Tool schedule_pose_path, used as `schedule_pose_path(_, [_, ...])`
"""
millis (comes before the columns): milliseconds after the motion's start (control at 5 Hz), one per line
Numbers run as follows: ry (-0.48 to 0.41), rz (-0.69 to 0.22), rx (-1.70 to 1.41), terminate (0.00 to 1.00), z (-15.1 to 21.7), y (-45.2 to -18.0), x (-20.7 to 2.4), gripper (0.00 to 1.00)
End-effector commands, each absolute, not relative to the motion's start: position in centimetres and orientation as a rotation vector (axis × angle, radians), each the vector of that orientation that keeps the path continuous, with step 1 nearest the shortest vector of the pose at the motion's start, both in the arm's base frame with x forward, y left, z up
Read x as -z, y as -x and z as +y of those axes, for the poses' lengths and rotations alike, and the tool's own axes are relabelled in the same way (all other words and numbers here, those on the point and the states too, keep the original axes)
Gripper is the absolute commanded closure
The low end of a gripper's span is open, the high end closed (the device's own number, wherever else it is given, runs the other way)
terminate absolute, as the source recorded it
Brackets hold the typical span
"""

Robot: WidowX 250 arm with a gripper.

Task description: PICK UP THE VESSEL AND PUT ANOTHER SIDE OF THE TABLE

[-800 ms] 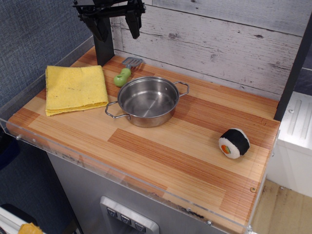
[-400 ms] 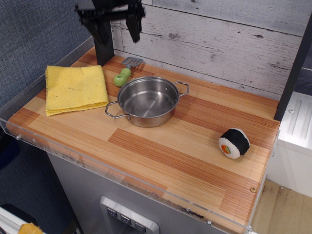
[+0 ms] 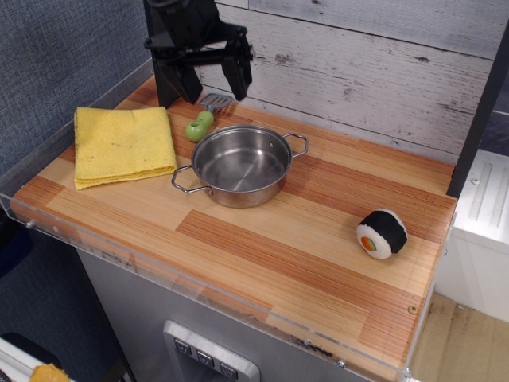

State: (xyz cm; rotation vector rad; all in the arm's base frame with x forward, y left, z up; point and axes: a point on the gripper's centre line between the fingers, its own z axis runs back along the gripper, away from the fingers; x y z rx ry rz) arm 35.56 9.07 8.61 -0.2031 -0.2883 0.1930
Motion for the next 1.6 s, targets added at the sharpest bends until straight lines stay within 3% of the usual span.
schedule_pose_path(0, [0.157, -0.288, -0.101, 0.00, 8.9, -34.9, -7.9, 0.00])
schedule_pose_path(400, [0.108, -0.259, -0.105, 0.00, 9.8, -34.6, -6.1, 0.00])
schedule_pose_path(1000, [0.109, -0.215, -0.110, 0.00, 9.8, -34.9, -3.9, 0.00])
schedule_pose_path(1200, [0.104, -0.213, -0.114, 0.00, 9.8, -34.6, -3.5, 1.00])
schedule_pose_path(1400, [0.107, -0.231, -0.111, 0.00, 9.7, -34.6, -3.7, 1.00])
